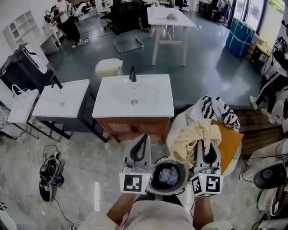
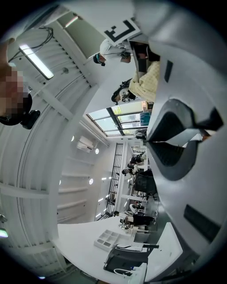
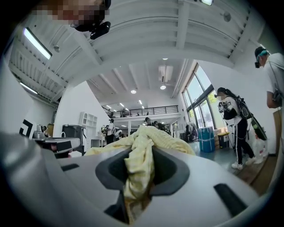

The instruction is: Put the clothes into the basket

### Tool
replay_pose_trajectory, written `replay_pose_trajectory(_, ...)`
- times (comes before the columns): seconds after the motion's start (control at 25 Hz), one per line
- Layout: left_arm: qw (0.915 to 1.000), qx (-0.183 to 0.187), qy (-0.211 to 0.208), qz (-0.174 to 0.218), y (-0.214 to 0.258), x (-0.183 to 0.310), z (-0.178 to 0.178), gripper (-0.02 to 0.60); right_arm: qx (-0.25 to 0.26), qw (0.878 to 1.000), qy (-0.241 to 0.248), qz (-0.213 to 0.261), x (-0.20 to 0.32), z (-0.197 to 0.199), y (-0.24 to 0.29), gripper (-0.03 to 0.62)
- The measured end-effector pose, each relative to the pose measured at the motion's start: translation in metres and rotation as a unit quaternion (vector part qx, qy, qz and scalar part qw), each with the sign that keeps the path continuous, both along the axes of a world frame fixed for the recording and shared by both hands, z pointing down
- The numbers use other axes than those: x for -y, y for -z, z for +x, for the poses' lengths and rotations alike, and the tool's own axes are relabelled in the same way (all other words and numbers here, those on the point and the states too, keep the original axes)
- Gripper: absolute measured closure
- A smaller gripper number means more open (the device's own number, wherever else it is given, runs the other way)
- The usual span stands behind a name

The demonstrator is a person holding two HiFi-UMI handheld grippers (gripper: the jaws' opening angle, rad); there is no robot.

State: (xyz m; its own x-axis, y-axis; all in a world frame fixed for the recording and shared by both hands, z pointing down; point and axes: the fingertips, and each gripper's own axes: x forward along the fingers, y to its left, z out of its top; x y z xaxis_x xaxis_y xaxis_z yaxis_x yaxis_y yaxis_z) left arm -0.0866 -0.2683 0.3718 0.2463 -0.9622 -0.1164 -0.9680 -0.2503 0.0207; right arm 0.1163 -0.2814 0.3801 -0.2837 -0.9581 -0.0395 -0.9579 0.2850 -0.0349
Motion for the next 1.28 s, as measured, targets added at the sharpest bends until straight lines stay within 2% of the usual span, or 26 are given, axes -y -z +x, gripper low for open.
replay_pose_trajectory(0.28, 0.9998, 0.011, 0.014, -0.011, -0.026, -0.003, 0.011, 0.574, -0.011, 0.999, 0.021, -0.044, 0.004, 0.007, -0.045, 0.507)
replay_pose_trajectory(0.44, 0.9998, -0.005, 0.011, -0.016, -0.04, -0.008, 0.015, 0.574, -0.03, 0.996, 0.037, -0.081, 0.004, 0.004, -0.08, 0.507)
replay_pose_trajectory(0.6, 0.9997, -0.02, -0.012, -0.001, -0.05, -0.018, 0.017, 0.577, -0.05, 0.99, 0.052, -0.123, 0.002, 0.001, -0.126, 0.507)
replay_pose_trajectory(0.76, 0.9998, -0.007, -0.001, -0.02, -0.068, -0.02, 0.011, 0.577, -0.078, 0.98, 0.071, -0.169, -0.001, -0.006, -0.181, 0.508)
replay_pose_trajectory(1.08, 0.9992, 0.004, 0.002, -0.04, -0.096, -0.03, 0.009, 0.577, -0.14, 0.938, 0.132, -0.287, -0.031, -0.024, -0.309, 0.508)
replay_pose_trajectory(1.28, 0.9986, -0.007, 0.005, -0.053, -0.113, -0.036, 0.008, 0.577, -0.179, 0.901, 0.178, -0.352, -0.058, -0.041, -0.381, 0.508)
